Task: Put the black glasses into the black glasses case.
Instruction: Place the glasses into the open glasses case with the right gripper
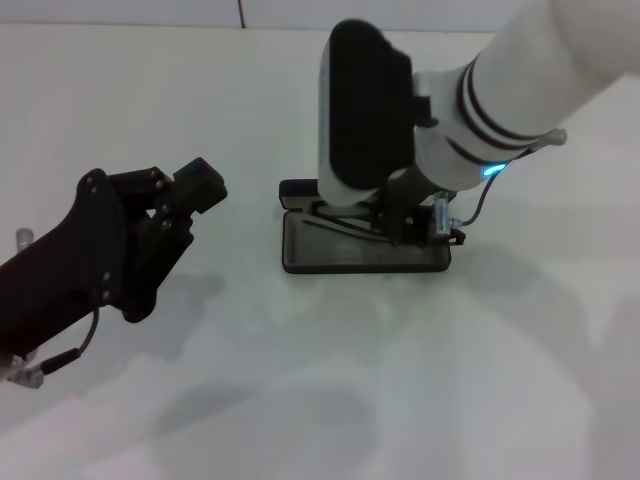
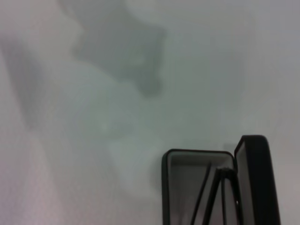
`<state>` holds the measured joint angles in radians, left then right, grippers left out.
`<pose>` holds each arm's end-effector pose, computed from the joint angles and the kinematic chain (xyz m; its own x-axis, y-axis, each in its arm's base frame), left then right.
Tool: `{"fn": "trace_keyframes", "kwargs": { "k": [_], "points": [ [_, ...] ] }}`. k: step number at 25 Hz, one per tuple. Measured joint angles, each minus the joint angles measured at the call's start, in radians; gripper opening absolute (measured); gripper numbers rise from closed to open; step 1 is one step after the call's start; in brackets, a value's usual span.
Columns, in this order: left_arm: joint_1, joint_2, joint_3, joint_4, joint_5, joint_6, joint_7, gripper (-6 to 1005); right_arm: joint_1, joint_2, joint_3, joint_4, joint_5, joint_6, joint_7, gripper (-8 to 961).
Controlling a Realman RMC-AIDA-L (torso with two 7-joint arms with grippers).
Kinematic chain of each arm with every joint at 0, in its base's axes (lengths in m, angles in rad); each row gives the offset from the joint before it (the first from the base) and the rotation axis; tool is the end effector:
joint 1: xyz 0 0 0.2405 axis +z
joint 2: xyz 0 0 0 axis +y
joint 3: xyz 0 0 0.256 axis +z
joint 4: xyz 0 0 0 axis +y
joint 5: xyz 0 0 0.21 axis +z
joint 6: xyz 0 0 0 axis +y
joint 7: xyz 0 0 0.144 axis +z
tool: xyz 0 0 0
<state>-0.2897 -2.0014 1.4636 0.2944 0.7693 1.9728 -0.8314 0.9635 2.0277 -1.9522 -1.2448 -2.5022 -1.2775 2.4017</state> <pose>-0.2547 0.2270 0.0137 0.3244 -0.0409 0.9450 0.3132 -0.9381 -0.1481 0.0583 0.3603 -0.0905 0.8631 0.1236 0.4898 0.2527 -0.9452 -0.2067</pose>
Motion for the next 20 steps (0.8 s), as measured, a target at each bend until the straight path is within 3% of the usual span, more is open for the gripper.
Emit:
{"fn": "trace_keyframes", "kwargs": {
  "k": [7, 14, 20],
  "points": [
    [0.003, 0.019, 0.0, 0.006, -0.001, 0.002, 0.0, 47, -0.008, 0.0, -0.13, 0.001, -0.068, 0.094, 0.061, 104],
    [0.014, 0.038, 0.0, 0.002, 0.005, 0.018, 0.001, 47, -0.025, 0.0, -0.169, 0.011, -0.085, 0.162, 0.062, 105],
    [0.015, 0.069, 0.004, 0.018, 0.09, 0.057, -0.001, 48, -0.031, 0.0, -0.179, 0.016, -0.098, 0.201, 0.062, 106]
  ]
}}
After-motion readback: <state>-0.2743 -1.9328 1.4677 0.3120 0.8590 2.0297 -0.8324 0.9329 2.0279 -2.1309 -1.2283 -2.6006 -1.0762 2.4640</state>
